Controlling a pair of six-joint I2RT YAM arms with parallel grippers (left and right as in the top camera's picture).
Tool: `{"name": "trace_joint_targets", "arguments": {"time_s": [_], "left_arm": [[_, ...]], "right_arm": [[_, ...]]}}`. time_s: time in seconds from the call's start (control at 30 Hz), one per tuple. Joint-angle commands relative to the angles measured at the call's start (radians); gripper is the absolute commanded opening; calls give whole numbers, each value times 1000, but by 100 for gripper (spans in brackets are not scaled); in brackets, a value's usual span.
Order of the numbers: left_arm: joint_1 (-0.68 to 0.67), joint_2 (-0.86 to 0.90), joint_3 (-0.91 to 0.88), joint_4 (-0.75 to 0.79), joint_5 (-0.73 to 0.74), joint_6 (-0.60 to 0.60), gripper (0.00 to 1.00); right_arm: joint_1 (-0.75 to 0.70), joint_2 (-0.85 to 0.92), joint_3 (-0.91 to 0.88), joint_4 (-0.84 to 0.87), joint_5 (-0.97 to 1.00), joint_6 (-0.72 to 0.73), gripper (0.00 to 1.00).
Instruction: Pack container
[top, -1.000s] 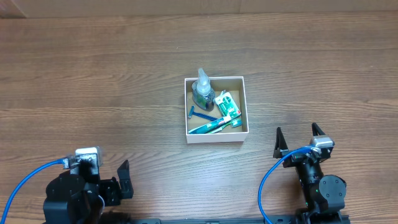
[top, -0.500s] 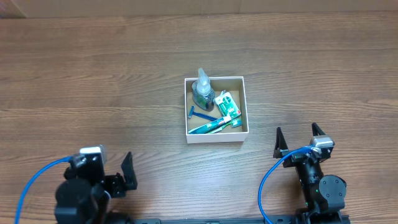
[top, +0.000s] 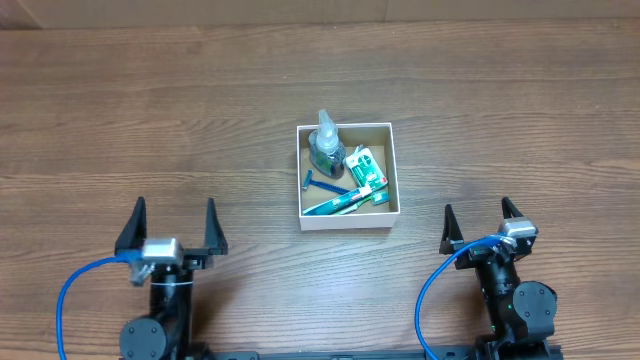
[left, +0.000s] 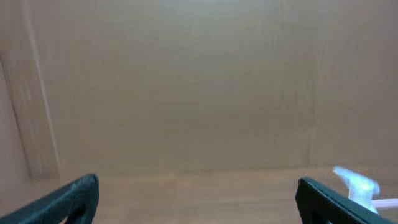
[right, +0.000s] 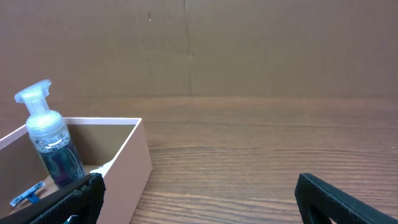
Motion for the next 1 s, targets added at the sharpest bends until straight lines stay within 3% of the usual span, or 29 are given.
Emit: {"name": "trace_joint_targets", "arguments": {"time_s": [0.0,0.2,0.97], "left_arm": [[6,-11,-60,-6,131,166,100],[6,-11,-60,-277,132,109,100],[6,-10,-60,-271,132,93,100]], "right_arm": [[-3,-7,3,7,-9,-4,100],[-3,-7,3,7,-9,-4,100],[-3,-7,3,7,-9,-4,100]]}}
